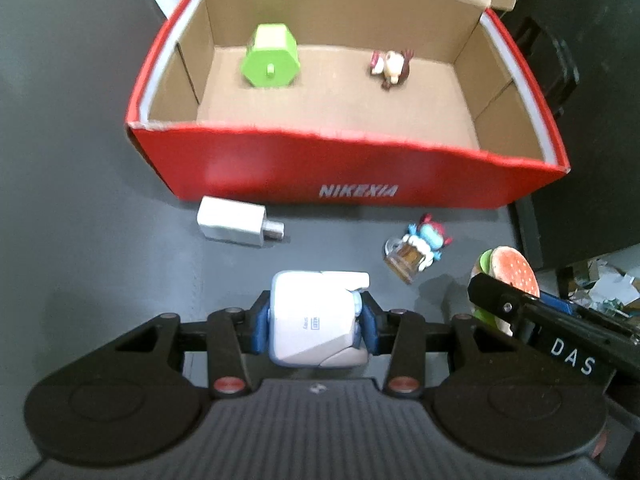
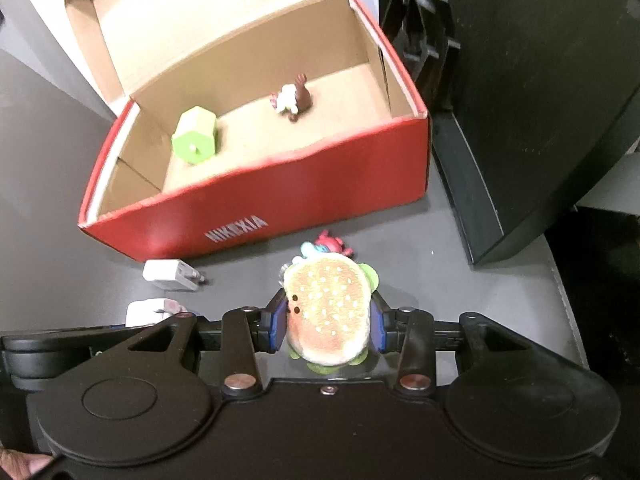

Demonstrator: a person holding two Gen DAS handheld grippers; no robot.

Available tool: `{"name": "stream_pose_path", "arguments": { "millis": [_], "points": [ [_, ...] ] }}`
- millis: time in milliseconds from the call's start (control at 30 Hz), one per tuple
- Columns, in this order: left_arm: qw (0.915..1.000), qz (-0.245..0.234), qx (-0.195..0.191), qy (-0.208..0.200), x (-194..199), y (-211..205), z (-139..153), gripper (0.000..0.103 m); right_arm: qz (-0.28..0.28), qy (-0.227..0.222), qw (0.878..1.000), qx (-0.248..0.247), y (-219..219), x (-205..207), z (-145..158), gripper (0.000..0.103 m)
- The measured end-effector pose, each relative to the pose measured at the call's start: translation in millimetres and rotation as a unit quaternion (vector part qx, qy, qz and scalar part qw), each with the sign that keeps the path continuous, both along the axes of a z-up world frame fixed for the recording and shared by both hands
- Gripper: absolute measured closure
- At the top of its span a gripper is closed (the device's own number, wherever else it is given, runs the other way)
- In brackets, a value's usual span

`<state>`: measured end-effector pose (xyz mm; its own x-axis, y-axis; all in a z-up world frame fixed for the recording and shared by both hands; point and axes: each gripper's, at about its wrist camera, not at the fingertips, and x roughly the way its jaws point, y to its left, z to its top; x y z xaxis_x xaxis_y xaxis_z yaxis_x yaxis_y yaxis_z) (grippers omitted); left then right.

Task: Organize objects
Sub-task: 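Carry the white cube and the hamburger plush up and over into the shoebox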

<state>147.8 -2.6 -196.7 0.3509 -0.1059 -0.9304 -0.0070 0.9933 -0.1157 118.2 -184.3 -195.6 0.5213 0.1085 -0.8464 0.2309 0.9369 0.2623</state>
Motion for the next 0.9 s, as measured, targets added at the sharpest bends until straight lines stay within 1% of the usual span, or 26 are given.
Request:
{"name": "stream_pose_path", "arguments": {
  "millis": [233,467,633,767,900],
  "points": [
    [0.9992,-0.004,-0.005,-0.040,-2,10,34,0.060,-0.005,-0.038,0.999,0.001,2,-2,25,0.063],
    [0.9979,-0.003,-0.009,-0.064,-11,19,56,0.060,-0.003,-0.070,0.998,0.004,3,-6,46,0.063],
    [0.9967,-0.008,-0.013,-0.079,-19,24,73,0.060,-0.002,-0.083,0.997,0.012,1,-11,57,0.063],
    [0.9960,-0.013,-0.017,-0.086,-23,26,84,0.060,0.005,-0.099,0.995,0.012,1,-13,71,0.063],
    [0.9941,-0.019,-0.017,-0.106,-25,28,98,0.060,0.014,-0.111,0.994,0.015,0,-14,80,0.063]
  ]
}}
